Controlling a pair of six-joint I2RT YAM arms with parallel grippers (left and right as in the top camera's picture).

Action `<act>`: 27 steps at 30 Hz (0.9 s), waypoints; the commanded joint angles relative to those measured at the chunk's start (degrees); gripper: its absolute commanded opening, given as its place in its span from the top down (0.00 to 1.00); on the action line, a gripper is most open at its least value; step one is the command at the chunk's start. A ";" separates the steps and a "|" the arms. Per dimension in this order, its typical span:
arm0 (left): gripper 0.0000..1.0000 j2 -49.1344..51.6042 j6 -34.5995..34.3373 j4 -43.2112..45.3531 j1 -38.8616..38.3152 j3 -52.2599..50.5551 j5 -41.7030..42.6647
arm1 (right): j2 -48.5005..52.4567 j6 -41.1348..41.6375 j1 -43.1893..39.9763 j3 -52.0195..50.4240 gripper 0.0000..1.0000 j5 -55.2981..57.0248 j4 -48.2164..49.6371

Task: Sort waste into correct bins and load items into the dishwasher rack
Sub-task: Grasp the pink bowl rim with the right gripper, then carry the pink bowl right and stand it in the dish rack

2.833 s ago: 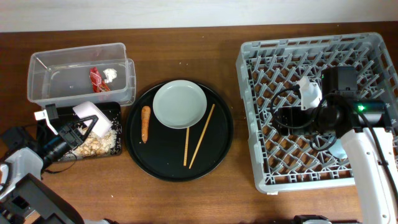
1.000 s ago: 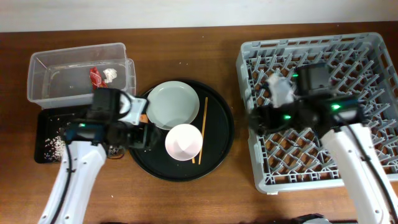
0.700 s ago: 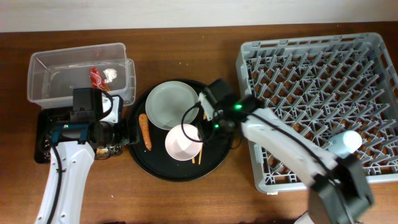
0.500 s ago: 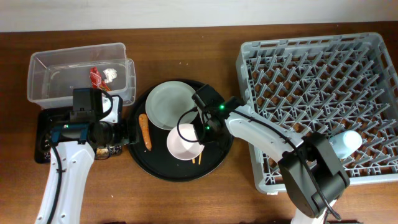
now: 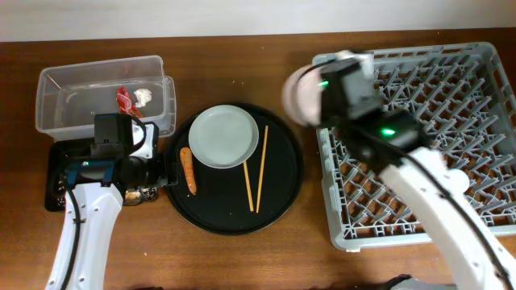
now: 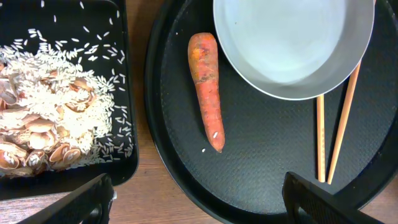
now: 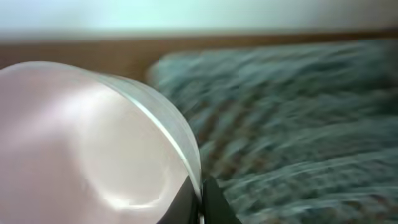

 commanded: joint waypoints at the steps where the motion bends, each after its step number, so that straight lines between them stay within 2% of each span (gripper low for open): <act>1: 0.14 -0.66 -0.50 0.11 0.24 0.42 -0.39 | -0.48 -8.46 -10.56 0.02 0.96 20.85 4.72; 5: 0.14 -0.66 -0.50 0.28 0.24 0.42 -0.39 | 2.56 -11.02 -25.29 0.02 0.96 25.75 10.97; 11: 0.14 -0.66 -0.94 0.33 0.24 0.42 -0.37 | 13.38 -10.97 -39.30 0.02 0.96 33.88 13.44; 17: 0.13 -0.66 -0.92 0.59 0.24 0.42 -0.39 | 27.85 -10.95 -40.22 0.02 0.96 38.23 16.02; 23: 0.13 -0.66 -0.92 1.22 0.24 0.42 -0.37 | 30.14 -8.96 -39.80 -0.68 0.96 37.86 14.51; 27: 0.13 -0.66 -0.92 1.42 0.24 0.42 -0.37 | 30.14 -4.92 -36.04 -0.68 0.96 33.90 5.77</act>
